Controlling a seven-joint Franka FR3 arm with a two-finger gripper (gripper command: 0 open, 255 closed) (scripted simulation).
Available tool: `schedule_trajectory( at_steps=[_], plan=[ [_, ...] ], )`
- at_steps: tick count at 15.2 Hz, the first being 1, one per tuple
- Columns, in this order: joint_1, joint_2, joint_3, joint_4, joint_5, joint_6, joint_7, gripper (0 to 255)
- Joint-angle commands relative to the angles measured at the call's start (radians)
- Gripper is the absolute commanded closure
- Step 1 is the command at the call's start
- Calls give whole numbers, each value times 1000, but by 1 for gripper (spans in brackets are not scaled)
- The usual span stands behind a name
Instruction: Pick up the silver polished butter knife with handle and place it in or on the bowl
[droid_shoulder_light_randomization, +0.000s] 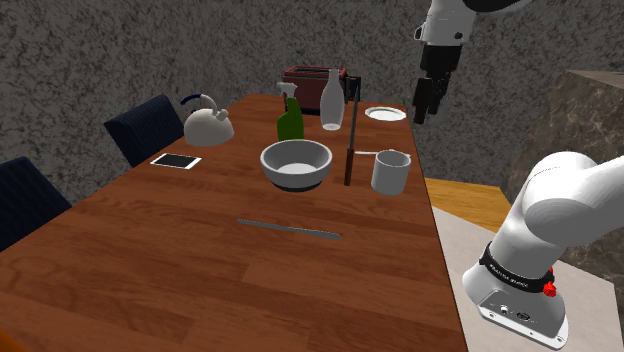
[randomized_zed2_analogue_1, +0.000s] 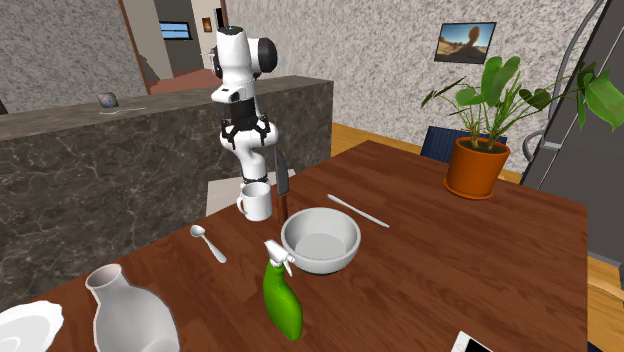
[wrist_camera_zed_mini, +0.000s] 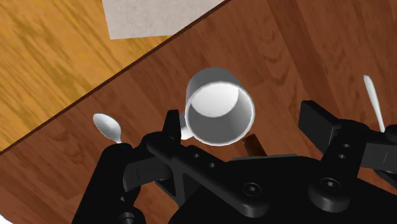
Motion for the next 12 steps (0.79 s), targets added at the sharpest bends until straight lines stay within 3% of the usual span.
schedule_trajectory(
  at_steps=[1,12],
  plan=[
    [0,0,0,0,0,0,0,0],
    [127,254,153,10,90,240,49,0]
  ],
)
